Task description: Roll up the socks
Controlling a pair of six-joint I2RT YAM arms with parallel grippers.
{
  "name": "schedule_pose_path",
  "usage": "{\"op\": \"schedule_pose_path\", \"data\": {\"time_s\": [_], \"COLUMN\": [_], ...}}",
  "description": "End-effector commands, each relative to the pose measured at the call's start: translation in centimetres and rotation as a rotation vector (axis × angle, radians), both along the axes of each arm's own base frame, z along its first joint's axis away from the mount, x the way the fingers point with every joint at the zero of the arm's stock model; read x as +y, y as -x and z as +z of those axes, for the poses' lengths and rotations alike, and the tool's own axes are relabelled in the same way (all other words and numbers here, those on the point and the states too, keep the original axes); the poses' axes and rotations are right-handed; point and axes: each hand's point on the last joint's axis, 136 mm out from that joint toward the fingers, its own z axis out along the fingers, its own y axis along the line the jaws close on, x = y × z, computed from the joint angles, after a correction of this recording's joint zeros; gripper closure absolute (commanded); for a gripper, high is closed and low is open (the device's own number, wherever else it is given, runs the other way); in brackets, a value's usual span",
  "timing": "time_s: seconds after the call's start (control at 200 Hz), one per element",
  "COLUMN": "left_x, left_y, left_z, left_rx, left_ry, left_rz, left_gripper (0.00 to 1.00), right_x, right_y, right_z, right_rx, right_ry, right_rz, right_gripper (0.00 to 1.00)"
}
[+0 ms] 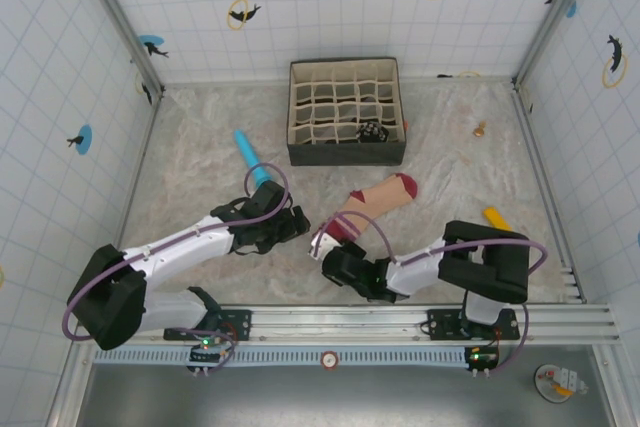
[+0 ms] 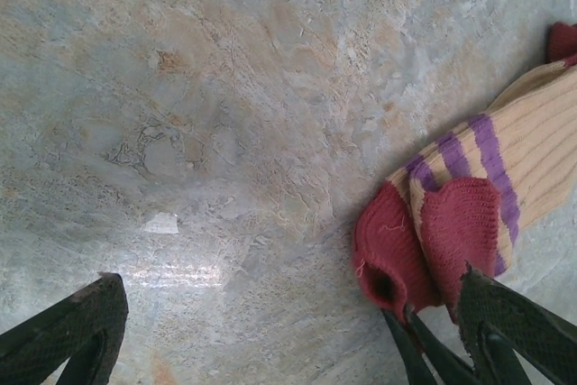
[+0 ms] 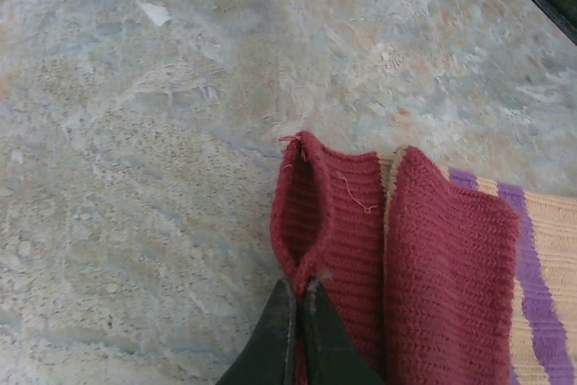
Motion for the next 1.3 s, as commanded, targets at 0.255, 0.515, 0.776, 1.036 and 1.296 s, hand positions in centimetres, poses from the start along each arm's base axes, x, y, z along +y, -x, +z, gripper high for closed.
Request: {"op": "schedule_pose_path", "data": {"time_s": [0.255, 0.515, 0.776, 1.036, 1.296], "left_x": [-0.7, -1.8, -2.3, -3.3, -5.0], "left_y": [0.1, -0.2, -0.2, -0.2, -0.7], "left_z": [-0.3, -0.5, -0.7, -1.0, -1.0], "left_rx": [0.008, 0.016, 0.016, 0.025, 0.01], "left_ry": [0.051, 0.091, 0.095, 0.093, 0.118], "left_rz": [-0.008, -0.018, -0.026, -0.051, -0.075], "left_gripper": [0.12, 0.17, 0.2, 0.23, 0.24], "right_x": [0.1, -1.3, -2.5, -5.6, -8.7], "right_y": [-1.4, -2.5, -3.3, -4.5, -5.0], "right_z": [2.2, 2.0, 3.1, 1.7, -0.1], "right_rx": [0.272, 0.506, 0.576, 0.622, 0.649], "right_ry": [-0.215, -0.374, -0.474, -0.499, -0.504], "right_rz": [-0.072, -0.166, -0.217, -0.38, -0.52], "right_gripper": [1.0, 1.0, 1.0, 1.0, 1.0]}}
